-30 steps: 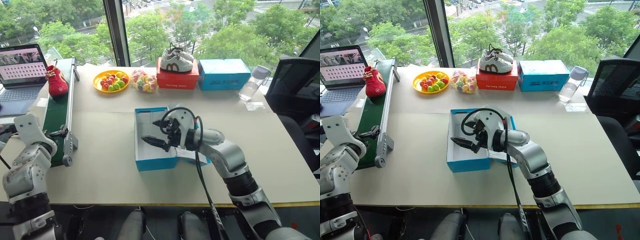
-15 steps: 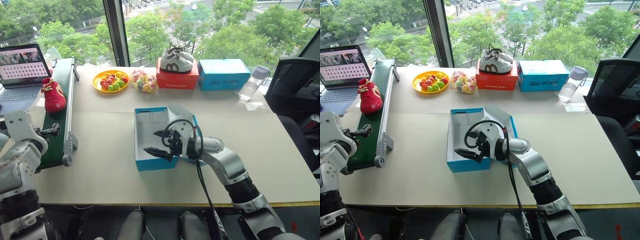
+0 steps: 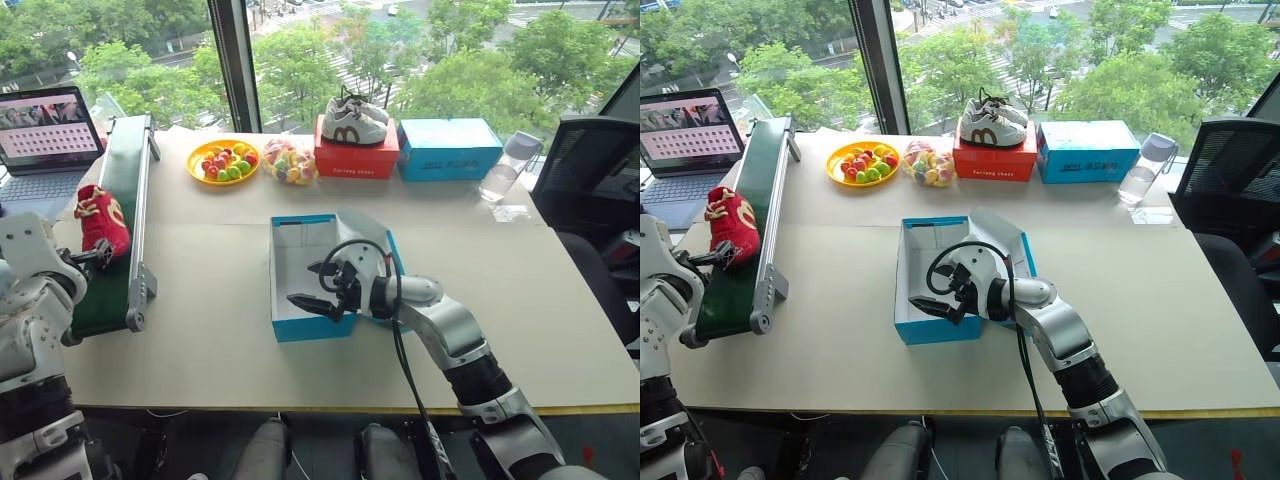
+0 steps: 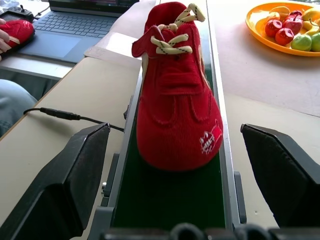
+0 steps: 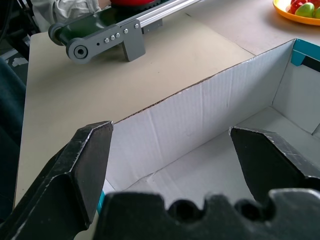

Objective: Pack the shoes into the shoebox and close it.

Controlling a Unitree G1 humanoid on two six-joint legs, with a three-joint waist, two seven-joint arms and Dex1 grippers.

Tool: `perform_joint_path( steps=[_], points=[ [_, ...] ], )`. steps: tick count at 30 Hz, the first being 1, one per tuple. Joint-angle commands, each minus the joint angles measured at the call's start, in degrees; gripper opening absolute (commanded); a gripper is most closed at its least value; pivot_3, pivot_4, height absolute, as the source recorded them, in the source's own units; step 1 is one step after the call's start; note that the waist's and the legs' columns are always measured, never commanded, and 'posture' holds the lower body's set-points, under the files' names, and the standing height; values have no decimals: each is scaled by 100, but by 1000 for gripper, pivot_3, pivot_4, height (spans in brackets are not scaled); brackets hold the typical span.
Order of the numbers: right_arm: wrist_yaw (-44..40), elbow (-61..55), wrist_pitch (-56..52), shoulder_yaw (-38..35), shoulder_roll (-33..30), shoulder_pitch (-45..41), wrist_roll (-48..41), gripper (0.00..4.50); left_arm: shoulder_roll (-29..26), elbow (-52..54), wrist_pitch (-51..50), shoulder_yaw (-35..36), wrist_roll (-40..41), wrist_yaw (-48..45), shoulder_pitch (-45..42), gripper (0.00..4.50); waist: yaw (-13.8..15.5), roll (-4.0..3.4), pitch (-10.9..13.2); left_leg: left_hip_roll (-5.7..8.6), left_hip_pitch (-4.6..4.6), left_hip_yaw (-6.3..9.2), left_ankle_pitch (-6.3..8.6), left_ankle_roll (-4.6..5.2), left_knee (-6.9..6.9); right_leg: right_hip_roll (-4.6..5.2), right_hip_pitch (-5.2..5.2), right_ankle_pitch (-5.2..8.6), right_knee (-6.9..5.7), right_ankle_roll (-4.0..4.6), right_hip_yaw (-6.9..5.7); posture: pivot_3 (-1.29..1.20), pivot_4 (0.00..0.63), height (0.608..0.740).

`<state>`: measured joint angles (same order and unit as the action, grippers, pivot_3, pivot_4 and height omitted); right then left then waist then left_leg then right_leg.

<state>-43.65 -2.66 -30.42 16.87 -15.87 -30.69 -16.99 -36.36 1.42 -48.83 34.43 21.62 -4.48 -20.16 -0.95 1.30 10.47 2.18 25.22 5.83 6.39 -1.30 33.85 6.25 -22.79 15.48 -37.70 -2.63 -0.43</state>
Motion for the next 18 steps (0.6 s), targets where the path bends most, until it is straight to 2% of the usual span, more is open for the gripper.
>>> perform_joint_path(
  steps=[1,9,12,18],
  points=[
    [13,-145,124,-141,61,-57,-29,4452,-64,121,84,119,-13,11,-42,4500,0,0,0,0,0,0,0,0,0,0,0,0,0,0,0,0,150,736],
    [46,-184,103,-187,43,-47,-22,4452,200,95,-295,152,153,184,-149,4500,3,5,0,0,0,0,-3,-3,0,0,0,0,-2,0,0,0,150,736],
    [69,-187,92,-252,24,-109,-32,4500,417,108,-485,425,402,330,-338,3799,11,10,1,0,0,0,-4,-3,1,0,2,-1,-3,-1,0,0,150,736],
    [53,-200,82,-310,18,-142,-26,4500,352,127,-484,383,329,351,-352,1674,27,19,1,0,-1,2,-8,-10,1,-1,1,-1,-13,-1,-2,0,150,736]
  ],
)
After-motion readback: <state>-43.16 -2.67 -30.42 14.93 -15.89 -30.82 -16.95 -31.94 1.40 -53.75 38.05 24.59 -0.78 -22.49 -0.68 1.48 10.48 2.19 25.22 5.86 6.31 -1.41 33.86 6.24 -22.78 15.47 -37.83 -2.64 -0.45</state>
